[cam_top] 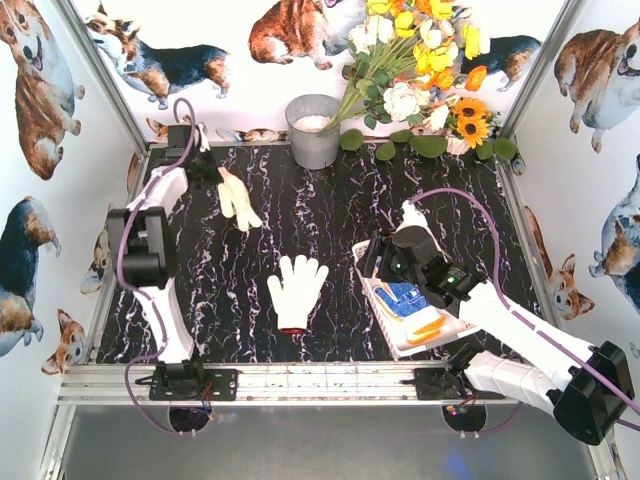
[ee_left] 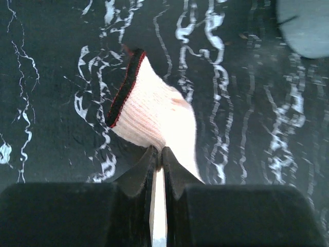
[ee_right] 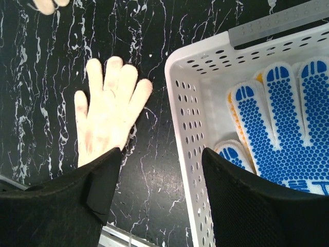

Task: Put the gloves into the storage basket
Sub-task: Pick up the glove from the center of the board, then pair the glove with the glove.

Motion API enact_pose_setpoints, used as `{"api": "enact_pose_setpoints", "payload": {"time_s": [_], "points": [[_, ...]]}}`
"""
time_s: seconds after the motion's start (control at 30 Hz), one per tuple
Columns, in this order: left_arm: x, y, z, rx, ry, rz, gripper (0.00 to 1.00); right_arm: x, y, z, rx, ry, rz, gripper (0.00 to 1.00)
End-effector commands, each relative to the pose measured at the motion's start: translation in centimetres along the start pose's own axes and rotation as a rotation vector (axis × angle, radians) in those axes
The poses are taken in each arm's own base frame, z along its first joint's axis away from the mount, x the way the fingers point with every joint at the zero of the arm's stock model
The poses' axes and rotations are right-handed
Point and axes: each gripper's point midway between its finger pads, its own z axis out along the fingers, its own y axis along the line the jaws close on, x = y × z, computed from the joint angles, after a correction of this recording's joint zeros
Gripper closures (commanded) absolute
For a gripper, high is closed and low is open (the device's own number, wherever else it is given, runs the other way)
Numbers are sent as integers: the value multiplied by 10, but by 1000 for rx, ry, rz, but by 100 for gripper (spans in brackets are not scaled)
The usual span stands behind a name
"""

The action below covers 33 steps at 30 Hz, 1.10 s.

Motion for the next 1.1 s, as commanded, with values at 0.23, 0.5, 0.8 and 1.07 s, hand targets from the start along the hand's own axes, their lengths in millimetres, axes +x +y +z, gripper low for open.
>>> {"api": "enact_pose_setpoints", "payload": {"time_s": [0.23, 0.5, 0.8, 1.07], "points": [[-11, -60, -93, 231, -154, -1, 100, -26, 10, -8, -31, -87, -21, 33], [26, -130, -152, 418, -152, 152, 100, -59, 43, -21, -142, -118, -100, 26], [88, -214, -208, 580, -72, 465, 100, -95, 63, -47, -366, -123, -84, 17], [133, -281, -285, 992, -8, 569, 100, -98, 85, -83, -573, -56, -145, 15]]}}
